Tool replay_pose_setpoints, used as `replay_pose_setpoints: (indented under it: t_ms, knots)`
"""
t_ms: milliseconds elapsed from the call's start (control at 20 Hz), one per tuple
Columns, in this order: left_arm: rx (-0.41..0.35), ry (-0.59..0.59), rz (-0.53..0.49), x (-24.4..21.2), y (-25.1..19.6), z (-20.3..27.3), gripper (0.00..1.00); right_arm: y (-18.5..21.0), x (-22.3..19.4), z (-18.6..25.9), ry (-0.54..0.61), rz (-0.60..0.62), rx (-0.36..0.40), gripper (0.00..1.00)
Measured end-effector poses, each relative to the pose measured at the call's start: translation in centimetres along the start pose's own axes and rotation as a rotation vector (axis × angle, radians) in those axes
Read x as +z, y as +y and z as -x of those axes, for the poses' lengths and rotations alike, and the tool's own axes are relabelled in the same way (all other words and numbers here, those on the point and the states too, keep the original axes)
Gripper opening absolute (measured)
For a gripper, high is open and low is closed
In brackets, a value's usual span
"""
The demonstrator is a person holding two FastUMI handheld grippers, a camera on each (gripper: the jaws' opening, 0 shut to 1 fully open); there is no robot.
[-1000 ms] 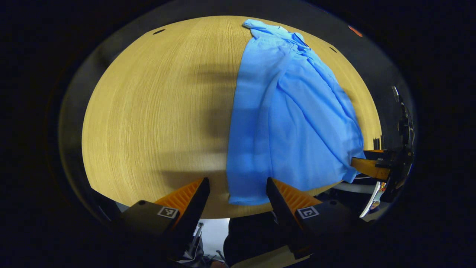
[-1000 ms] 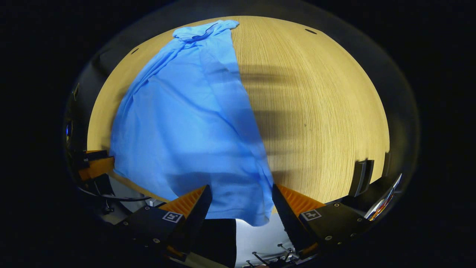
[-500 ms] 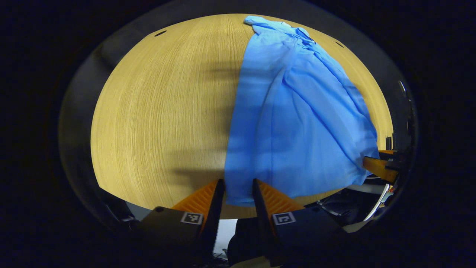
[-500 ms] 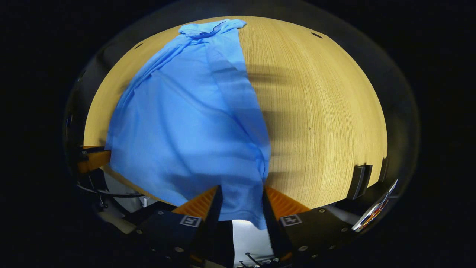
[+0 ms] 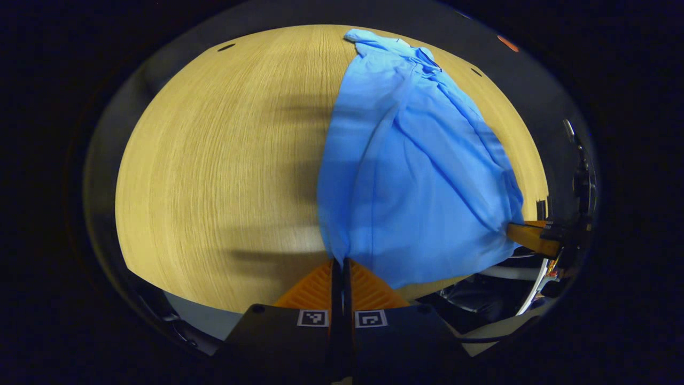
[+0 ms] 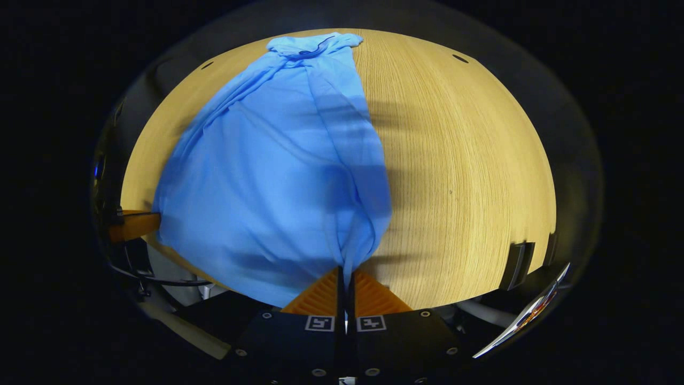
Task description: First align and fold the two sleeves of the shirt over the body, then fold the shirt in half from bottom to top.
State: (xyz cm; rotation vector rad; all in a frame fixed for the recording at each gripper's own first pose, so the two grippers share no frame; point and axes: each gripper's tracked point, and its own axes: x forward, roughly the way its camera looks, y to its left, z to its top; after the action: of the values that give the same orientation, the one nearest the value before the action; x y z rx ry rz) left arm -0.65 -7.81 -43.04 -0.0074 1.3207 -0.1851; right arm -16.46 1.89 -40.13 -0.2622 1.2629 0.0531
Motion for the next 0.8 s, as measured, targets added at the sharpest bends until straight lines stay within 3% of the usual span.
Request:
replay_pose_setpoints:
  t_ms: [250,800]
  knots:
    - [-0.024,-0.031,0.019,1.4,-0.3,1.6,0.04,-0.1,2.0,2.1,-0.04,-0.03,0.02,0.01]
    - [-0.051,-0.177,0.004,10.7,-1.0,5.3,0.05,-1.0,13.4,6.4,-0.195,0.022,0.019,0.01]
